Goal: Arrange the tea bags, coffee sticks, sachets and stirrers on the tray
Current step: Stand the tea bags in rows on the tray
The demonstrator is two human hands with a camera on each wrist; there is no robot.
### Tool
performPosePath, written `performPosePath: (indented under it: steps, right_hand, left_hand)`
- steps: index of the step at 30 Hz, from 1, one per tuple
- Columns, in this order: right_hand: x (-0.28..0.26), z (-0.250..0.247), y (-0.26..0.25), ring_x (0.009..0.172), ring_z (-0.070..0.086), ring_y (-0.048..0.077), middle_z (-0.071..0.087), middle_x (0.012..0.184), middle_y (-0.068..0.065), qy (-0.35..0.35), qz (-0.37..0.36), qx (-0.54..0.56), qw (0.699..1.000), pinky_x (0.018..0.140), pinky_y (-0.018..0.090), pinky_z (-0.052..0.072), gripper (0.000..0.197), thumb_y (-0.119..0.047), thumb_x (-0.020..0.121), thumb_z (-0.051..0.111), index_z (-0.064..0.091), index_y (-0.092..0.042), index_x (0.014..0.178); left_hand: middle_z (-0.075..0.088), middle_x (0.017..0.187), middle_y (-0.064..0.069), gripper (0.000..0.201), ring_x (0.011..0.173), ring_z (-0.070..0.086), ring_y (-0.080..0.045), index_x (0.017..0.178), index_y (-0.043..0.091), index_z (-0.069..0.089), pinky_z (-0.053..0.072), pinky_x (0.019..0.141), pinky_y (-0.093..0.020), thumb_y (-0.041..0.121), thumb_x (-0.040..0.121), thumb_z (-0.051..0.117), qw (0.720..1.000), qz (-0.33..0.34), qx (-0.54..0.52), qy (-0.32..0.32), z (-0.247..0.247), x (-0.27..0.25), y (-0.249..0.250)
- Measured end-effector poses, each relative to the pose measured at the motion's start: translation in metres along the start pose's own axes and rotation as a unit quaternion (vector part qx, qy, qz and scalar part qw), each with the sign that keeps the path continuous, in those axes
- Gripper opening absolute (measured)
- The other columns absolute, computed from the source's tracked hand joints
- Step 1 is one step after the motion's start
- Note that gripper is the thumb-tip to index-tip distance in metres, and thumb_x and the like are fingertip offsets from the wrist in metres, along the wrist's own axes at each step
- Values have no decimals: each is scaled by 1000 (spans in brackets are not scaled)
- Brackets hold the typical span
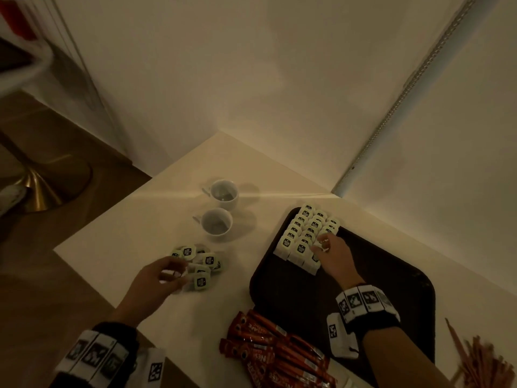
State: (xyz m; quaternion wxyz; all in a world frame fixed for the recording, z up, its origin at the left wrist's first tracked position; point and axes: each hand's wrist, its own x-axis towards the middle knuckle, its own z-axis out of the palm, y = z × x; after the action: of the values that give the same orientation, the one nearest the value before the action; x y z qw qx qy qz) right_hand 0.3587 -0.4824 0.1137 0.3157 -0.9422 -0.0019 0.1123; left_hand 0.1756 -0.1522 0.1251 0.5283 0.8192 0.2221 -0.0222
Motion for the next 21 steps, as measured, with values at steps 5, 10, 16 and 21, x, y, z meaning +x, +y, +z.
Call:
performPosePath:
  steps: [5,10,16,21]
  right_hand:
    - [-61,8,-16,89,55,0,59,102,-7,-126,-86,49,987,69,8,39,14,-21,88,63,60,-23,101]
    - [-101,15,-5,94,59,5,61,101,-9,-192,-79,41,977,78,13,45,12,-21,88,62,60,-30,96]
    - [-121,5,8,95,57,3,60,100,-10,-175,-26,55,983,75,14,42,11,-20,90,58,61,-28,97]
    - [-129,-1,13,94,57,3,62,97,-10,-140,1,73,987,74,14,40,10,-20,90,59,62,-28,95]
  left_hand:
    - [53,117,-3,40,101,51,-20,114,24,55,42,81,-24,25,79,74,968,73,236,-31,16,24,-9]
    - [44,130,3,61,120,39,-22,129,25,43,33,96,-34,49,78,68,874,80,476,-61,33,40,-4]
    - [58,113,3,26,116,42,-23,110,24,55,24,97,-39,40,89,55,815,79,569,-80,36,48,-1]
    - [58,108,9,19,112,42,-19,97,30,67,22,94,-41,43,87,58,830,86,544,-89,29,57,11]
